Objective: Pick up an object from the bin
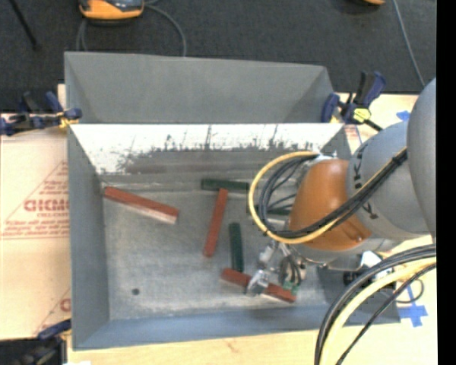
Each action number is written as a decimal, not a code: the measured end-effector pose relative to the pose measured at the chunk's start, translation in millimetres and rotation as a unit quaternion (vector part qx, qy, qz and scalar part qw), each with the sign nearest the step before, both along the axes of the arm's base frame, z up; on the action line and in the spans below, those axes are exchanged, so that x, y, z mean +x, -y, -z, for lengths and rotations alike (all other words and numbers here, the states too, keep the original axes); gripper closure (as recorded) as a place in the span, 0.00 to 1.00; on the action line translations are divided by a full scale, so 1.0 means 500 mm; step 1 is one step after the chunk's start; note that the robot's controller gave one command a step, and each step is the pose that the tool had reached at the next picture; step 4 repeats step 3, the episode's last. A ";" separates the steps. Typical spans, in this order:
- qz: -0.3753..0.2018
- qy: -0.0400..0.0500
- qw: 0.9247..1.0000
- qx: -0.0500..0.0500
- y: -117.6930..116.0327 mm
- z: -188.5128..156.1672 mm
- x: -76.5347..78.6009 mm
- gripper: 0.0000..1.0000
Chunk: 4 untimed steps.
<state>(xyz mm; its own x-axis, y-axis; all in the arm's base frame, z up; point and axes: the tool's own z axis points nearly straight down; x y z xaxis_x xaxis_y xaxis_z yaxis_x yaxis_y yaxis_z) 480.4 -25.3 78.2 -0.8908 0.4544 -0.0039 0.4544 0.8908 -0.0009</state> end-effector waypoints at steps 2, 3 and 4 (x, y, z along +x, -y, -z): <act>-0.001 -0.002 1.000 0.001 -0.001 -0.004 -0.002 1.00; -0.001 -0.001 1.000 0.001 -0.003 -0.015 -0.003 1.00; -0.001 -0.001 1.000 0.001 -0.003 -0.015 -0.003 1.00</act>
Offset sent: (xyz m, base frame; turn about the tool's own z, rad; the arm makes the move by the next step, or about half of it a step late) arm -0.0001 0.0002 0.0263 0.0000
